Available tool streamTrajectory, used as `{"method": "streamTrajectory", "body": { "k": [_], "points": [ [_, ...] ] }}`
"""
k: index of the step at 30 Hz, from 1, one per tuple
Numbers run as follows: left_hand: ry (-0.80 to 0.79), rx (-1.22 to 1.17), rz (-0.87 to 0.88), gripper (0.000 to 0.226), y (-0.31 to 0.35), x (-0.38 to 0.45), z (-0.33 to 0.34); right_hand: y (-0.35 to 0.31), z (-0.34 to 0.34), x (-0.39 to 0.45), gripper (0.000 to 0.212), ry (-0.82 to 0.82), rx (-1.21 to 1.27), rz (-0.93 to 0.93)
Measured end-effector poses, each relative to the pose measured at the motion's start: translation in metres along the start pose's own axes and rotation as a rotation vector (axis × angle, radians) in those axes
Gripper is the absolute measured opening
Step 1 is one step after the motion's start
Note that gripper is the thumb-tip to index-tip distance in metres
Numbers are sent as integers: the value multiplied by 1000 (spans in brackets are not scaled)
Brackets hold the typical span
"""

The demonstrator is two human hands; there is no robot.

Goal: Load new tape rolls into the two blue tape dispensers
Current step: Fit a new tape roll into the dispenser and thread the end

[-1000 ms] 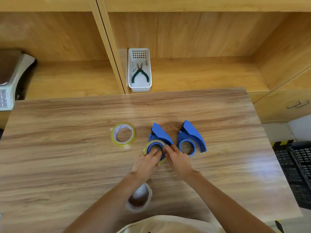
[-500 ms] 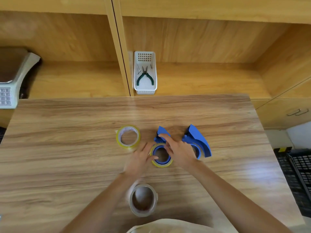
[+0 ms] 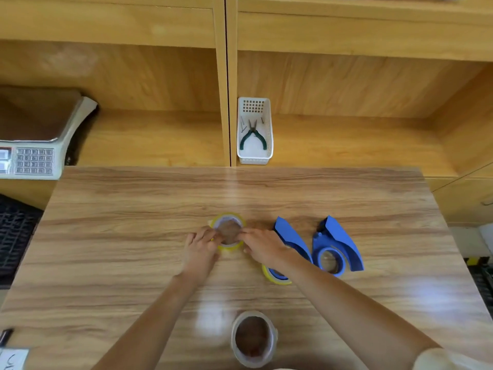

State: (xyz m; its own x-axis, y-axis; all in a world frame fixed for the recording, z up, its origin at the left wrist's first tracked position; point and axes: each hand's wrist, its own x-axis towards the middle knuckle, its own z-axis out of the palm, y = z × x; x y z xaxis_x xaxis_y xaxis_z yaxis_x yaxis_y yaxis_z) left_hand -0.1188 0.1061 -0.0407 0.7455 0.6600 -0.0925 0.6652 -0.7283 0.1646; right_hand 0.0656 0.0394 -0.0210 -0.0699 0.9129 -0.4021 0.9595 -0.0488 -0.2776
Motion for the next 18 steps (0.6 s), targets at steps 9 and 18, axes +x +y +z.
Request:
{"method": "streamTrajectory", "body": {
  "k": [9, 18],
  "points": [
    [181, -52, 58, 28, -2, -4, -1, -3, 3, 5, 27, 29, 80, 103],
    [128, -13, 25, 42, 24, -3, -35, 10, -19, -19, 51, 118, 177, 93]
  ]
}}
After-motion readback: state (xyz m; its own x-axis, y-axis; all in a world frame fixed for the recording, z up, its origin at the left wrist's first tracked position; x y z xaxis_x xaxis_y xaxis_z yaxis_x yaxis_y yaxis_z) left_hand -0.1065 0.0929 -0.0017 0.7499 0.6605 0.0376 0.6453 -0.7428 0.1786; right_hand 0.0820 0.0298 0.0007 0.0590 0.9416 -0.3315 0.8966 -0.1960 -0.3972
